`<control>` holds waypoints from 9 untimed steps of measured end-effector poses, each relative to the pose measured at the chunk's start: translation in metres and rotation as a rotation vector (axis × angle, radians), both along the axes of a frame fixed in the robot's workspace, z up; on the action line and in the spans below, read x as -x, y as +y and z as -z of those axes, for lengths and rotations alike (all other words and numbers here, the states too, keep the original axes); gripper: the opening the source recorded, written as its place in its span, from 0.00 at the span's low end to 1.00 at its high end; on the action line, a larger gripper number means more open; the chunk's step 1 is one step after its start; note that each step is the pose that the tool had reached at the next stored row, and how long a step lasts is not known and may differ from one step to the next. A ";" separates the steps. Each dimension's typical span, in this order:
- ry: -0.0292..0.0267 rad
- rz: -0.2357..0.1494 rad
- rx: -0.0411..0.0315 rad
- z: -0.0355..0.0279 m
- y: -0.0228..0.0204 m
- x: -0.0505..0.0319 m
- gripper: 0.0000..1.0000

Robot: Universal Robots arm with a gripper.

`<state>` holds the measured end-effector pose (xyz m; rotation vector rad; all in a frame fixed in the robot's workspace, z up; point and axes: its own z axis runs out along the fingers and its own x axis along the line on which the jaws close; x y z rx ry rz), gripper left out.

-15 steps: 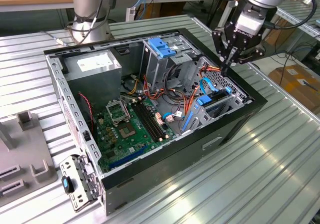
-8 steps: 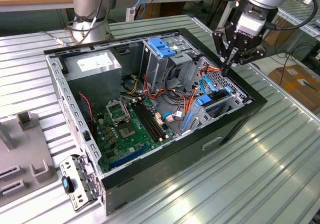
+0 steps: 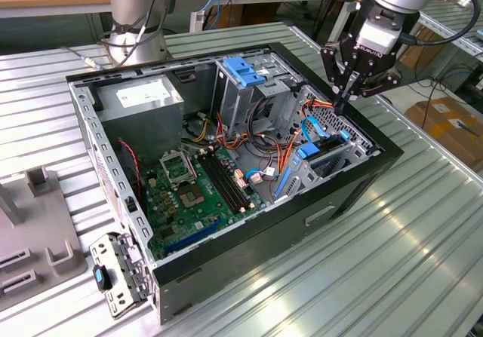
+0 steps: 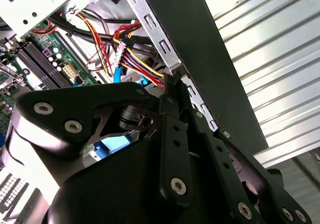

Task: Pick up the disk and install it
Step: 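Insert the second disk wire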

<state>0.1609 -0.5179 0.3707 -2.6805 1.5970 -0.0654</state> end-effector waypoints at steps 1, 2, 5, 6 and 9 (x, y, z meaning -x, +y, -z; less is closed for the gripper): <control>0.0000 0.000 0.0000 0.0000 0.0000 0.0000 0.16; 0.0000 0.000 0.0000 0.0000 0.0000 0.0000 0.16; 0.0000 0.000 0.0000 0.0000 -0.0001 0.0000 0.16; 0.0000 0.000 0.0000 0.0000 -0.0001 0.0004 0.16; 0.0000 0.000 -0.0001 0.0001 0.0000 0.0046 0.16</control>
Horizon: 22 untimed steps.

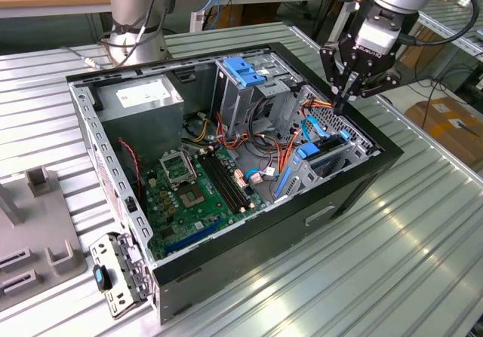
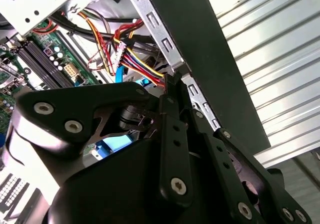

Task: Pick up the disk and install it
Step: 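Insert the second disk wire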

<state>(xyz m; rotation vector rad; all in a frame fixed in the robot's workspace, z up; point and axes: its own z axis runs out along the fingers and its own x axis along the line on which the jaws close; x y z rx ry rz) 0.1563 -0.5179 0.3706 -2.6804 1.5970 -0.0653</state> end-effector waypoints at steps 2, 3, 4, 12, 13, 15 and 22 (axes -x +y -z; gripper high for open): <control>-0.0001 0.000 0.0001 0.0001 0.0000 0.0046 0.16; 0.0000 0.000 0.0000 0.0002 -0.0001 0.0062 0.16; 0.0000 0.000 0.0000 0.0003 -0.0003 0.0072 0.16; -0.0001 0.086 0.0018 0.0025 -0.0006 0.0082 0.16; -0.0001 0.097 0.0018 0.0027 -0.0006 0.0082 0.16; -0.0001 0.132 0.0019 0.0032 -0.0006 0.0082 0.16; 0.0000 0.169 0.0019 0.0035 -0.0006 0.0082 0.16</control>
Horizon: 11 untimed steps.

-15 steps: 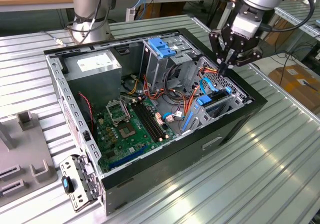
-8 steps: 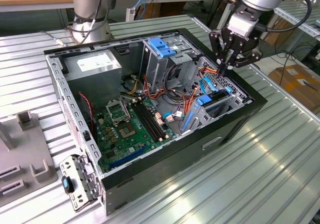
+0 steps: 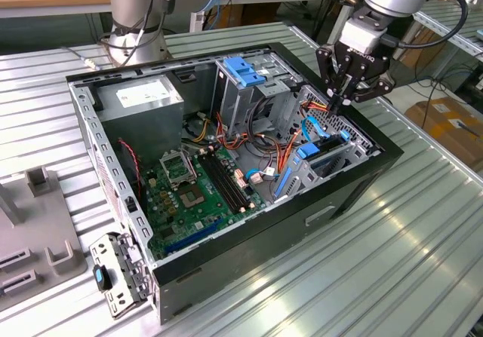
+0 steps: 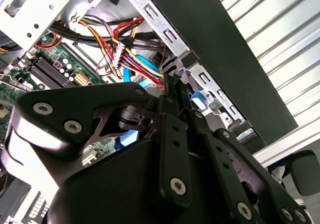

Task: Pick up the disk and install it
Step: 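Insert the second disk wire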

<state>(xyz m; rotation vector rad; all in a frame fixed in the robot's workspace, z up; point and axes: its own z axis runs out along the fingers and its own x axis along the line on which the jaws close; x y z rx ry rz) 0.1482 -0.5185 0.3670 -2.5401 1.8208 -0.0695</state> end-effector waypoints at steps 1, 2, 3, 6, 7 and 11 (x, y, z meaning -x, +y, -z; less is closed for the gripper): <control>0.0000 0.000 -0.0001 0.0000 0.0000 0.0000 0.16; 0.0000 0.000 0.0000 0.0000 0.0000 0.0000 0.16; 0.0000 0.000 -0.0001 0.0000 0.0000 0.0000 0.16; 0.0000 0.000 0.0000 0.0000 -0.0001 0.0001 0.16; 0.0000 0.000 0.0000 0.0000 -0.0002 0.0004 0.16; 0.0000 0.000 0.0000 0.0000 -0.0027 0.0024 0.16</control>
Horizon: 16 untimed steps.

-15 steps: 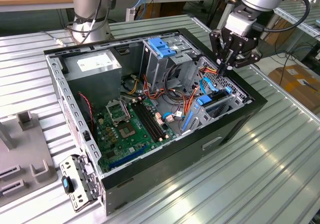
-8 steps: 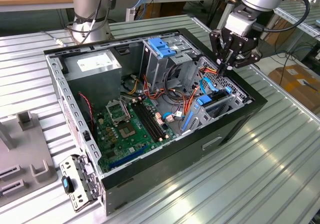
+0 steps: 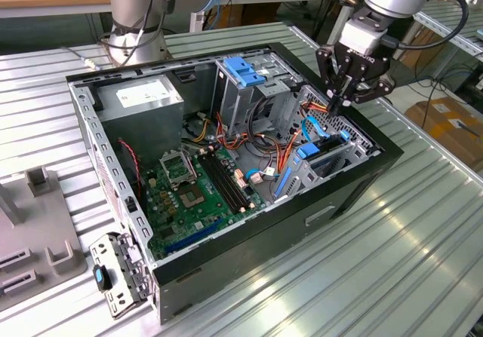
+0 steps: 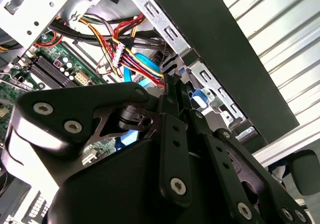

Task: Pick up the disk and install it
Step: 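Insert the second disk wire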

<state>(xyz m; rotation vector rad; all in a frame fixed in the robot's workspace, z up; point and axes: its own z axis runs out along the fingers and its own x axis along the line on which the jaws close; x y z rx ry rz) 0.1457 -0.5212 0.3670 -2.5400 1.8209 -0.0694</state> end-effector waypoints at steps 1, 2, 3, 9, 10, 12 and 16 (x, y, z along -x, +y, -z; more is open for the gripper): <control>0.0000 0.000 -0.0001 0.0000 -0.0014 0.0006 0.16; 0.0000 0.000 0.0000 0.0000 -0.0030 0.0012 0.16; -0.0001 0.000 -0.0001 0.0000 -0.0067 0.0023 0.16; -0.0001 0.019 -0.0001 0.0008 -0.0187 0.0065 0.16; 0.0000 0.034 0.0000 0.0009 -0.0188 0.0065 0.16; -0.0001 0.080 0.0000 0.0015 -0.0188 0.0066 0.16; -0.0001 0.146 -0.0001 0.0022 -0.0188 0.0066 0.16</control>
